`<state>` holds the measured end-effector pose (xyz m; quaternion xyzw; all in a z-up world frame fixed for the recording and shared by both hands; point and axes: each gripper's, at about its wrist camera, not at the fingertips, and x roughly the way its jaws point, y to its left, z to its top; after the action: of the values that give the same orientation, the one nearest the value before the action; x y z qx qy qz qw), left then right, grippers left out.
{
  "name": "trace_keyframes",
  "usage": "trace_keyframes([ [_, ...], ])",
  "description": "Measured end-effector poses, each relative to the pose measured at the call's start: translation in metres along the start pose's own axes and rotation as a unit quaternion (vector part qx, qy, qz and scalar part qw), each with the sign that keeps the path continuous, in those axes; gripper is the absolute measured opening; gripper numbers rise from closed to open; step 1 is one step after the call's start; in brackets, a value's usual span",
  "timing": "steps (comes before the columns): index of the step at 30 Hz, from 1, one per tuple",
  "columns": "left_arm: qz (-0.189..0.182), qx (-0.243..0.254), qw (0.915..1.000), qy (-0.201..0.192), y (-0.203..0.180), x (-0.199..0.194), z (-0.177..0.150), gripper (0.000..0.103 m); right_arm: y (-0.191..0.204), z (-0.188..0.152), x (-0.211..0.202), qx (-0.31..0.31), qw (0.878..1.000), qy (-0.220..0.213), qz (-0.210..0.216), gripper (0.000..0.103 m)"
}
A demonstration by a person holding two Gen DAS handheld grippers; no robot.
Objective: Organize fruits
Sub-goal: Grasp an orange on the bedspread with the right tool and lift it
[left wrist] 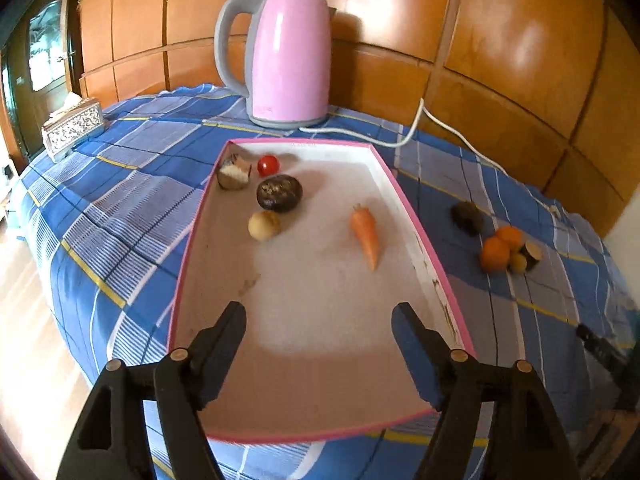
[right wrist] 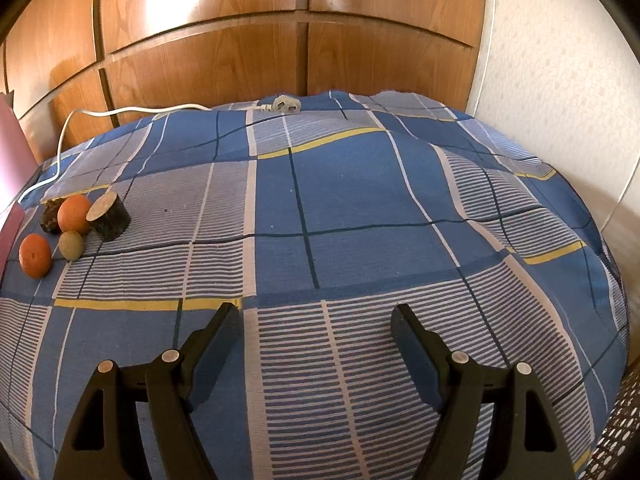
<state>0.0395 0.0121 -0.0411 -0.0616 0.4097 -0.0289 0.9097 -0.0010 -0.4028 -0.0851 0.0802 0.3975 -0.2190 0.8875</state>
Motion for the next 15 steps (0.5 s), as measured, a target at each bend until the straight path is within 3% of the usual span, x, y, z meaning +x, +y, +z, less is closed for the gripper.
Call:
trace_keyframes([
  [4, -0.003, 0.000, 1.0000, 0.005, -0.002, 0.001, -0.005, 0.077, 0.005, 0.006, -0.001, -0.011, 1.000, 0.015, -0.002, 0.079],
  [8, -0.005, 0.000, 1.0000, 0.003, -0.002, 0.000, -0.005, 0.078, 0.022, 0.014, -0.008, -0.025, 0.999, 0.017, 0.041, 0.068],
  [11, -0.008, -0.005, 1.0000, 0.000, 0.000, -0.002, -0.006, 0.079, 0.043, 0.019, -0.015, -0.045, 0.994, 0.023, 0.093, 0.049],
  [15, -0.009, -0.004, 1.0000, -0.001, 0.000, -0.003, -0.007, 0.079, 0.084, 0.025, -0.026, -0.085, 0.979, 0.032, 0.180, 0.045],
])
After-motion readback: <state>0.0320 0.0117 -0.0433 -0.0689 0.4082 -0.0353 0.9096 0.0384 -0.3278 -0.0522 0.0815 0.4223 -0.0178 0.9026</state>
